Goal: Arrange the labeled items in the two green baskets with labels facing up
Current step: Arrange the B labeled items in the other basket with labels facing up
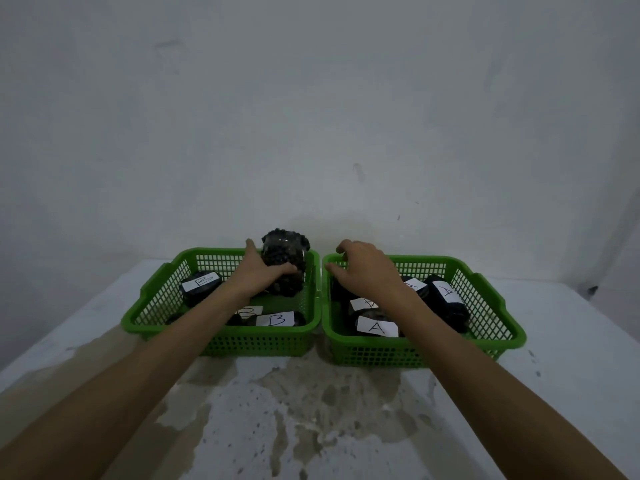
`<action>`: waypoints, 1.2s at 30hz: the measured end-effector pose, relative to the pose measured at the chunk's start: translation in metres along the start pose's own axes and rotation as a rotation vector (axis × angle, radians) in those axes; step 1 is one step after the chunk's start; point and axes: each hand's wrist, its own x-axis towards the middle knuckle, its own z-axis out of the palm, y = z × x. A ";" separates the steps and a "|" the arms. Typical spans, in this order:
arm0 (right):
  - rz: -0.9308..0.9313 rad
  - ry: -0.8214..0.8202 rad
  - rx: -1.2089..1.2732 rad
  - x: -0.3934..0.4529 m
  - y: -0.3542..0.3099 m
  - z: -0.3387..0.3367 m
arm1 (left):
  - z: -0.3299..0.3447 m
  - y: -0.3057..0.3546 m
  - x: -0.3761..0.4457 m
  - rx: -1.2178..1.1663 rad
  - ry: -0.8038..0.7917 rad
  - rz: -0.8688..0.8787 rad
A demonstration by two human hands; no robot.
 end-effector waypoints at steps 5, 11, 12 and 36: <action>0.103 -0.277 0.508 -0.007 -0.035 -0.020 | -0.010 -0.010 -0.044 -0.079 -0.068 0.257; -0.021 -0.306 0.679 -0.026 -0.054 -0.027 | -0.015 -0.026 -0.075 0.088 0.069 0.527; -0.053 -0.286 0.672 -0.030 -0.055 -0.026 | -0.015 -0.027 -0.076 0.103 0.093 0.555; 0.020 -0.166 0.277 0.051 -0.055 0.026 | -0.088 -0.099 -0.003 0.546 0.266 0.523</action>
